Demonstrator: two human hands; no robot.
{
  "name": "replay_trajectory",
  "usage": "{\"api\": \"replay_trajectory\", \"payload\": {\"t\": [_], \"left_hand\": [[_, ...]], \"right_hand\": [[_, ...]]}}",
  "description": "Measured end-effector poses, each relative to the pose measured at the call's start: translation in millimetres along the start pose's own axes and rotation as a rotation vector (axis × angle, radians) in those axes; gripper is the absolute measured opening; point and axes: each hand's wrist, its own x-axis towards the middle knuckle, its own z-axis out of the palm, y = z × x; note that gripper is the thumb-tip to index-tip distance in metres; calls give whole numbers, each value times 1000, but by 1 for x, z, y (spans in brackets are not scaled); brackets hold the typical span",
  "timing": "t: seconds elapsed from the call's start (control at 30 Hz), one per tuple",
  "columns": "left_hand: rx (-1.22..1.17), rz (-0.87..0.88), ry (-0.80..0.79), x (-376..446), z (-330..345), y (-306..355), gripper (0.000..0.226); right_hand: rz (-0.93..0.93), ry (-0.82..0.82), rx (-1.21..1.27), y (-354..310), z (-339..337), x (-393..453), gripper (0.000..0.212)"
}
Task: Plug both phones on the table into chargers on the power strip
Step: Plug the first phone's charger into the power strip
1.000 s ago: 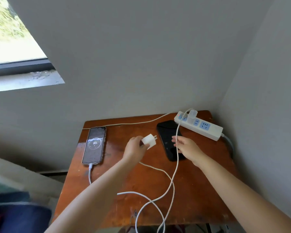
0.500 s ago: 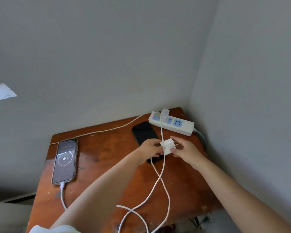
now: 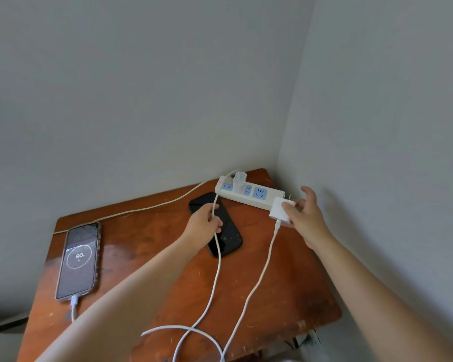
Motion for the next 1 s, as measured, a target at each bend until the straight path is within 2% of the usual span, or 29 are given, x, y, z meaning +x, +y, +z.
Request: {"api": "replay_trajectory", "payload": {"t": [0.17,0.23,0.33,0.43,0.5,0.57,0.63,0.8,0.9,1.0], "left_hand": [[374,158,99,-2,-4,-11,47],[374,160,107,-3,-1,-15,55],[314,128,108,-2,3,-23,54],[291,126,131,-2,1,-28,51],[293,137,146,-3,-3,-31,50],[338,169,139,-3,-7,-34,48],[403,203,118,-4,-11,-37,47],[568,253,39,-2,-16,-55,48],[652,275,-3,1,-21,-72,50],[765,222,-24,4,-28,-91,53]], "right_hand": [[132,-10,-140,-13,19,21,57],[262,-29,36,-9,30,25,49],[461,-56,494,1,41,21,52],[507,2,744,5,42,20,50],[468,34,771,4,39,21,45],[388,35,596,-1,35,24,40],[261,-5,261,-10,29,28,37],[-99,-143,-908,-38,15,53,40],[-175,-222,-1184,-49,17,66,42],[-203,-339,-1380,-62,20,78,36]]}}
